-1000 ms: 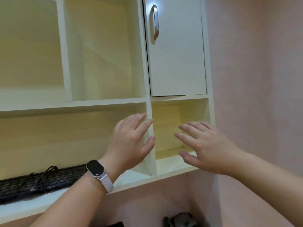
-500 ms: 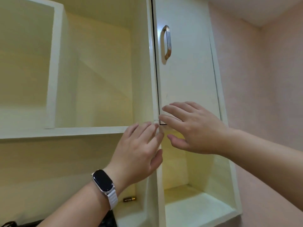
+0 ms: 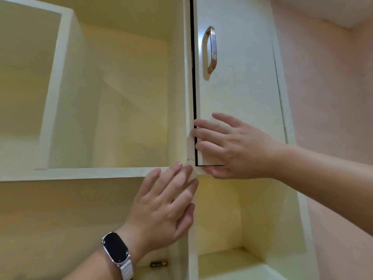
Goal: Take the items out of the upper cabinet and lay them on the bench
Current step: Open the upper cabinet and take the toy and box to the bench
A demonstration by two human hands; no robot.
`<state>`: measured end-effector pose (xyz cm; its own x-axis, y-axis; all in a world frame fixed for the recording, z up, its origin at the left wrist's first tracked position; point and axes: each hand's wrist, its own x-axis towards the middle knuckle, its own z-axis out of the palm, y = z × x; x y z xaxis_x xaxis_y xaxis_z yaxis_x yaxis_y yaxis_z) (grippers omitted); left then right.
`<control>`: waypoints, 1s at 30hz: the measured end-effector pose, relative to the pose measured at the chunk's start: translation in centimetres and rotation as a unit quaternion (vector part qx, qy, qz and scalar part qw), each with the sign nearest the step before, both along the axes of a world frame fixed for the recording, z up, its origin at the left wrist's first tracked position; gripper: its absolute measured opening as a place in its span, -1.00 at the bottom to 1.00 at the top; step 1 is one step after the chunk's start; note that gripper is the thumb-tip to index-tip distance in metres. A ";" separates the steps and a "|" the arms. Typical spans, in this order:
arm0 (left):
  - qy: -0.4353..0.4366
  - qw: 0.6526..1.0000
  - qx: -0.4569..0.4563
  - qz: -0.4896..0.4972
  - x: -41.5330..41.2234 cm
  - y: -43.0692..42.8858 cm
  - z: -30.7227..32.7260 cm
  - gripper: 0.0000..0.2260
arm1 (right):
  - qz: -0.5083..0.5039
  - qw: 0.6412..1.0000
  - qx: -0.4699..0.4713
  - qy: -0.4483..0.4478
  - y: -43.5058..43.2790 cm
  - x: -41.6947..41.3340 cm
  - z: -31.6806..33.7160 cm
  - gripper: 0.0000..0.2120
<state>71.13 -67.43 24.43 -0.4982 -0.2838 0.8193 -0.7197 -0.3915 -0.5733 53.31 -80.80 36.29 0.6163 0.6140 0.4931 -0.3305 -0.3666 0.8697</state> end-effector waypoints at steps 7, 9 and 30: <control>0.015 0.999 -0.018 -0.023 -0.2 -0.7 -0.3 -0.61 | -0.017 0.998 -0.043 0.043 1.8 -1.5 1.0 -0.70; 0.031 0.999 -0.025 -0.028 -0.5 -0.8 -0.4 -0.63 | -0.028 0.997 -0.048 0.048 2.5 -2.3 1.2 -0.69; 0.134 0.991 -0.031 -0.009 -4.7 -2.4 0.1 -0.54 | 0.010 0.999 0.012 -0.047 2.8 -17.5 -1.5 -0.88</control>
<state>66.40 -69.81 24.48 -0.2657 -0.2227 0.9380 -0.8497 -0.4055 -0.3370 35.78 -77.99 34.75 0.5542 0.6136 0.5624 -0.4023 -0.3941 0.8264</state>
